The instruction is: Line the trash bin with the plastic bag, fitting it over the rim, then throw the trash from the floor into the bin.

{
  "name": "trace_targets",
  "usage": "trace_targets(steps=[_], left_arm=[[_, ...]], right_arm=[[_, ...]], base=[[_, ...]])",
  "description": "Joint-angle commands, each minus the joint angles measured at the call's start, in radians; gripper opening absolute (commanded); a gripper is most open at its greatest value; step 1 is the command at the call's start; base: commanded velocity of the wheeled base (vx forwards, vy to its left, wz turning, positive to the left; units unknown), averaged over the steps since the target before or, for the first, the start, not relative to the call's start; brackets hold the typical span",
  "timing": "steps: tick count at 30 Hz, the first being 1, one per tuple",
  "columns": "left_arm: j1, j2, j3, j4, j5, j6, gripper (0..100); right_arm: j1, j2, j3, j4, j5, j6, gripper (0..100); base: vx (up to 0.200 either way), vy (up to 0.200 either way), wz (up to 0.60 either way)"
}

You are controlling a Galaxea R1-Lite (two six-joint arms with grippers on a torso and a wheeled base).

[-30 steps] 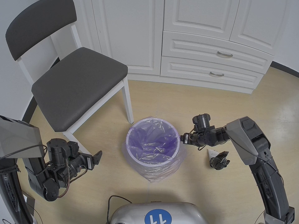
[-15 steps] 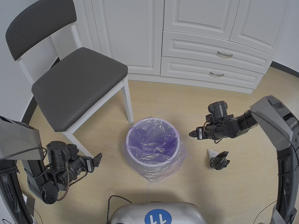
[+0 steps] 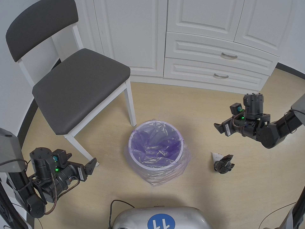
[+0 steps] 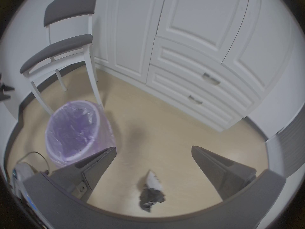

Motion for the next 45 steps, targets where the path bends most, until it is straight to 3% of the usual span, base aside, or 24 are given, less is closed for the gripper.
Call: trace_targets(steps=[1,6,11,19,23,27,36,38,41,43,45], left_arm=[[-0.063,-0.142,0.040,-0.008,0.003,0.021,100],[-0.072,-0.204,0.061,-0.008,0.003,0.028,100],[-0.071,-0.265,0.061,-0.004,0.003,0.067,100],[-0.066,-0.276,0.061,-0.004,0.003,0.074,100],[-0.066,-0.265,0.058,-0.005,0.003,0.073,100],[-0.065,-0.262,0.058,-0.004,0.003,0.073,100],[-0.060,-0.262,0.061,-0.004,0.003,0.073,100],[-0.060,-0.253,0.061,-0.005,0.003,0.071,100],[-0.062,-0.243,0.061,-0.007,0.003,0.073,100],[-0.062,-0.237,0.061,-0.005,0.003,0.073,100],[-0.063,-0.234,0.061,-0.005,0.003,0.073,100]], right_arm=[[-0.082,-0.079,0.134,-0.158,-0.027,-0.096,100],[-0.167,0.018,0.100,-0.115,-0.031,-0.122,100],[-0.263,0.277,-0.180,0.176,-0.022,-0.094,100],[-0.254,0.435,-0.495,0.584,0.107,0.185,100],[-0.260,0.541,-0.624,0.686,0.113,0.240,100],[-0.268,0.642,-0.688,0.698,0.105,0.249,100],[-0.279,0.674,-0.811,0.888,0.170,0.298,100],[-0.277,0.717,-0.898,0.948,0.197,0.360,100],[-0.262,0.794,-0.993,0.946,0.171,0.435,100],[-0.245,0.866,-1.045,0.955,0.064,0.488,100],[-0.239,0.881,-1.045,0.952,-0.001,0.479,100]], base=[[0.000,0.000,0.00],[0.000,0.000,0.00],[0.000,0.000,0.00],[0.000,0.000,0.00],[0.000,0.000,0.00],[0.000,0.000,0.00],[0.000,0.000,0.00],[0.000,0.000,0.00],[0.000,0.000,0.00],[0.000,0.000,0.00],[0.000,0.000,0.00]])
